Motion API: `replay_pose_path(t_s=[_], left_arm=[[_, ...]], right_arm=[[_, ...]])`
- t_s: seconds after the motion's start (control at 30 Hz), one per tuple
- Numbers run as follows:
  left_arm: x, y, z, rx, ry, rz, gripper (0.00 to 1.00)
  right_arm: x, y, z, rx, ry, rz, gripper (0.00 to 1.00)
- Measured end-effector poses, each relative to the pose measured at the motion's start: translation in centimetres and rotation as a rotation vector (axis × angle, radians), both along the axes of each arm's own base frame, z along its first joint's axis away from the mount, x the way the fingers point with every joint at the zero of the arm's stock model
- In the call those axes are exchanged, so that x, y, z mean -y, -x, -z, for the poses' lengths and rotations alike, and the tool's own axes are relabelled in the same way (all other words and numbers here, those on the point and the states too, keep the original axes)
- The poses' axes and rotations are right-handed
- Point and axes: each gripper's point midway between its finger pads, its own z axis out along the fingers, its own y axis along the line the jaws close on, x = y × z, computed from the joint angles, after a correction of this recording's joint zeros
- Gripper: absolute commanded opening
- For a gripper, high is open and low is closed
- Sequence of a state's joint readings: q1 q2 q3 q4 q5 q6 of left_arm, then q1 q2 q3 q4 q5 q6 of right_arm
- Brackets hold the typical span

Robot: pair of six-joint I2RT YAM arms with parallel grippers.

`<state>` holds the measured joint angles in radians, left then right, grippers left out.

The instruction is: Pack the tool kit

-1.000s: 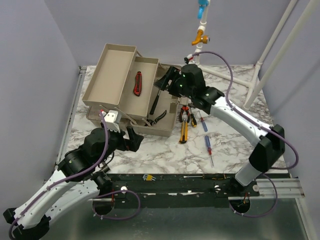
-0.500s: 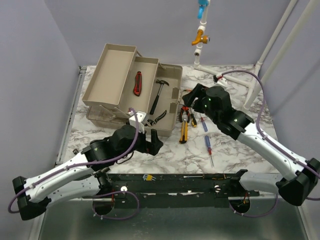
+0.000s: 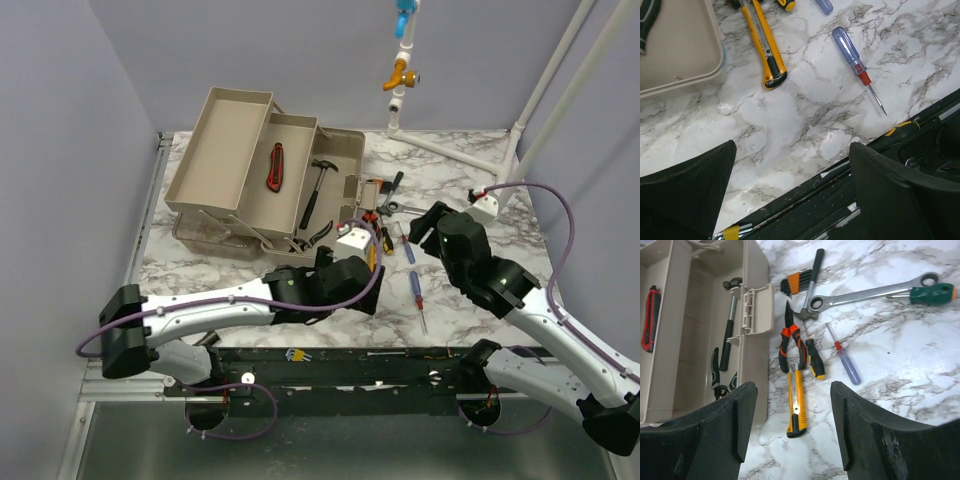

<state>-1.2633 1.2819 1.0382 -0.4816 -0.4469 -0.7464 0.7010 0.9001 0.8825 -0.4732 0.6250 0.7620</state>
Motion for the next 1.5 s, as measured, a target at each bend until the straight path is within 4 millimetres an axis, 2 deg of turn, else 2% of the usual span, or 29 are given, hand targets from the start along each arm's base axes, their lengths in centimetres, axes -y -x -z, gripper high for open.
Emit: replay_pose_path(t_s=[0.13,0.27,0.43,0.57,0.77,0.93,1.07,1.3,1.5], left_arm=[[3.2,-0.6,1.3,-0.011,-0.043,0.002,0.94],[6.2,-1.3,2.5,-0.019,-0.081,-0.007,0.94],[8.4,-2.1,4.2,-0.023,-0.130,-0.016,0.91],[8.3,-3.0,6.6,-0.040,-0.179,-0.035,0.90],[7.8,-5.9,9.7,-0.067,-0.244,-0.084,0.90],[7.3,-7.4,11.8,-0.113,-0.260,-0.106,0.90],[7.5,-8.6,12.6,-0.135,-0.263,-0.118,0.87],[7.9,-9.9,12.8,-0.166,-0.242,-0.126,0.77],[7.2,-10.0,14.0,-0.202,-0.269,-0.132,0.68]], right_arm=[[1.6,0.9,0.1,0.006,-0.003,0.048,0.66],[2.6,1.5,-0.5,0.033,-0.027,0.079,0.66],[3.6,2.1,-1.1,0.058,-0.044,0.107,0.66],[4.3,2.4,-1.2,0.060,-0.044,0.138,0.66],[5.6,2.7,-0.7,0.050,-0.032,0.205,0.65],[6.3,3.0,-0.7,0.054,-0.030,0.232,0.64],[6.9,3.3,-1.1,0.075,-0.040,0.249,0.64],[7.4,3.6,-1.6,0.097,-0.050,0.265,0.63],[7.6,3.7,-1.9,0.106,-0.059,0.267,0.63]])
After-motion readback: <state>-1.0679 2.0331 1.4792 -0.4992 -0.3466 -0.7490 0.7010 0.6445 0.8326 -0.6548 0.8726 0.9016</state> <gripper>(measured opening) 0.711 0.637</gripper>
